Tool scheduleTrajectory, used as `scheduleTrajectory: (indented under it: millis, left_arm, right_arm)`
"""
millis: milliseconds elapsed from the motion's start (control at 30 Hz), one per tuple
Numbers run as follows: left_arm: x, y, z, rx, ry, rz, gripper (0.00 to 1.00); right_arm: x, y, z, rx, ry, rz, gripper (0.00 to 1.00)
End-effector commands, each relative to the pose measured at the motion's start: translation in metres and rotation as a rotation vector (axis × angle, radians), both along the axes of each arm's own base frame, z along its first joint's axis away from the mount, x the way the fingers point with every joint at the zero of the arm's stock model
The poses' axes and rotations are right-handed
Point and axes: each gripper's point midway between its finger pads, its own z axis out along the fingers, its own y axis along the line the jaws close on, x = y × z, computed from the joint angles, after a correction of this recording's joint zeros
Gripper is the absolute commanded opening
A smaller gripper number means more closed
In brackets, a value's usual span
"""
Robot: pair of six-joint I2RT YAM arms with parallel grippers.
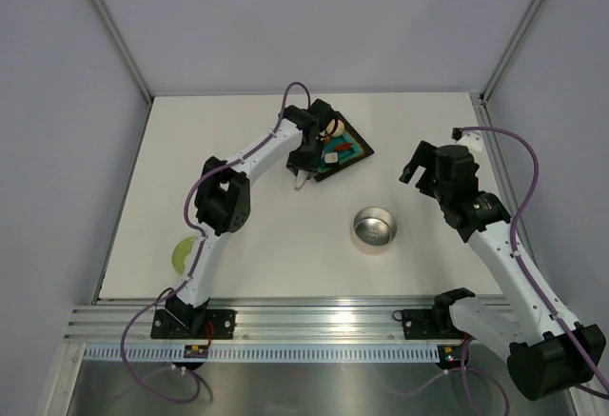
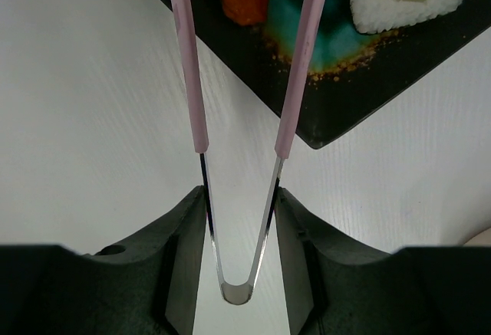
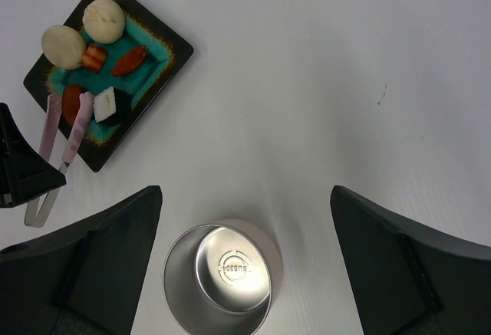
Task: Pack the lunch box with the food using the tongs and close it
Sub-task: Pick up the fake food from the plate.
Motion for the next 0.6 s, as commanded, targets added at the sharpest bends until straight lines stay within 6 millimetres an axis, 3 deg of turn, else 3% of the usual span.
scheduleTrajectory:
  millis: [0, 400, 567]
  left_arm:
    - [0.0068, -0.0113, 0.0122, -0.040, -0.030, -0.026, 0.42]
    - [0.0100, -0.0181, 0.0107, -0.060, -0.024, -0.035, 0.40]
    - [0.0098, -0.0171, 0.0146, -0.059, -0.030, -0.037, 0.35]
  right_arm:
    - [0.0012, -0.0057, 0.0083, -0.005, -0.033, -0.028, 0.99]
    - [-0.0013, -0.0088, 0.0094, -0.016, -0.033, -0.036, 0.99]
    - [-0.0005, -0.0081, 0.0090, -0.016, -0.031, -0.032, 0.99]
